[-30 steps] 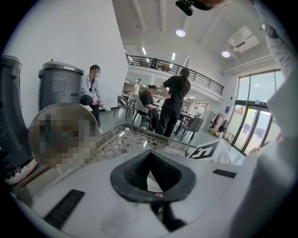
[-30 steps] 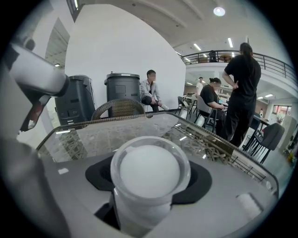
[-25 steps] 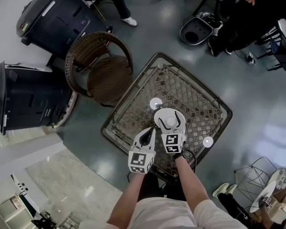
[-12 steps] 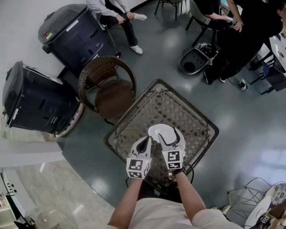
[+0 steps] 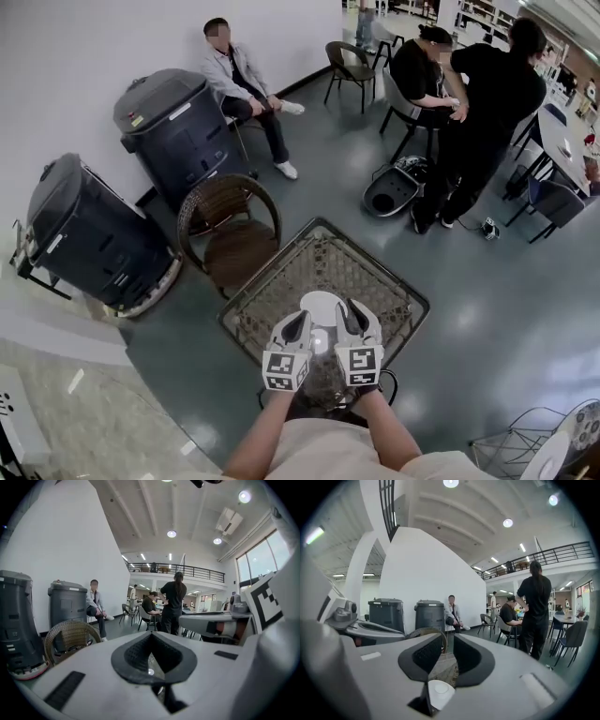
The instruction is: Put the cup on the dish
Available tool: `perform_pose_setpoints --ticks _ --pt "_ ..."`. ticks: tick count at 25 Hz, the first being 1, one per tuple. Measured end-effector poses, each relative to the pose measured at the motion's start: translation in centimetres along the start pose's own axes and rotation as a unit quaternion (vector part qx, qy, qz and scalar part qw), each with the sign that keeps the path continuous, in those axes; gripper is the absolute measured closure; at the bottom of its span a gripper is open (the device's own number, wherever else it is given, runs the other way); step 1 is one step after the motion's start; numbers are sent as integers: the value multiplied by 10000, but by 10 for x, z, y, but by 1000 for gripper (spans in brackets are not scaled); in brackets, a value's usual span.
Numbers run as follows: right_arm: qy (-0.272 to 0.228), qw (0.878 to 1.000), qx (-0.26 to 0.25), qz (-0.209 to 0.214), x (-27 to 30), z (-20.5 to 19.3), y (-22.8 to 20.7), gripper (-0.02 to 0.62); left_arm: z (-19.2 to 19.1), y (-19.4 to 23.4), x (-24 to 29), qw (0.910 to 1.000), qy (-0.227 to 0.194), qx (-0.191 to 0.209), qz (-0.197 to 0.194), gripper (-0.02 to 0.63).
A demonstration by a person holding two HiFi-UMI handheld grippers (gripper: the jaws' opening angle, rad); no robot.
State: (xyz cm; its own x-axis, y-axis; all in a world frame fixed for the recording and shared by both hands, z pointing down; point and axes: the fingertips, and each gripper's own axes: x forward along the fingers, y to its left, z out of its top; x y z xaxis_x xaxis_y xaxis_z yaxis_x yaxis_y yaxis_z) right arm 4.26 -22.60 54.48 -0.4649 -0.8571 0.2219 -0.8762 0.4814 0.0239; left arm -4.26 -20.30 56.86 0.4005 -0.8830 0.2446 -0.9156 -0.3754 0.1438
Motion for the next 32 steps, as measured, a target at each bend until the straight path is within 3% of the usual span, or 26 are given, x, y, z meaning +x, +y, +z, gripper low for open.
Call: perform_pose_setpoints --ticks 4,13,19,26,32 --pt "-147 9999 69 -41 -25 17 -6 595 25 -20 -13 9994 -307 152 66 603" --pt "-217 9997 -90 -49 -68 33 -5 595 40 -55 -39 9969 -657 337 284 603" --pt "-407 9990 73 -188 -96 34 -22 595 45 -83 -50 9949 -800 560 266 603" --pt "-773 9960 264 -371 -107 65 -34 595 58 -76 -70 9930 -755 862 303 603" --pt "-734 9961 182 -463 -116 69 -23 595 50 -86 -74 9942 -687 823 -19 603"
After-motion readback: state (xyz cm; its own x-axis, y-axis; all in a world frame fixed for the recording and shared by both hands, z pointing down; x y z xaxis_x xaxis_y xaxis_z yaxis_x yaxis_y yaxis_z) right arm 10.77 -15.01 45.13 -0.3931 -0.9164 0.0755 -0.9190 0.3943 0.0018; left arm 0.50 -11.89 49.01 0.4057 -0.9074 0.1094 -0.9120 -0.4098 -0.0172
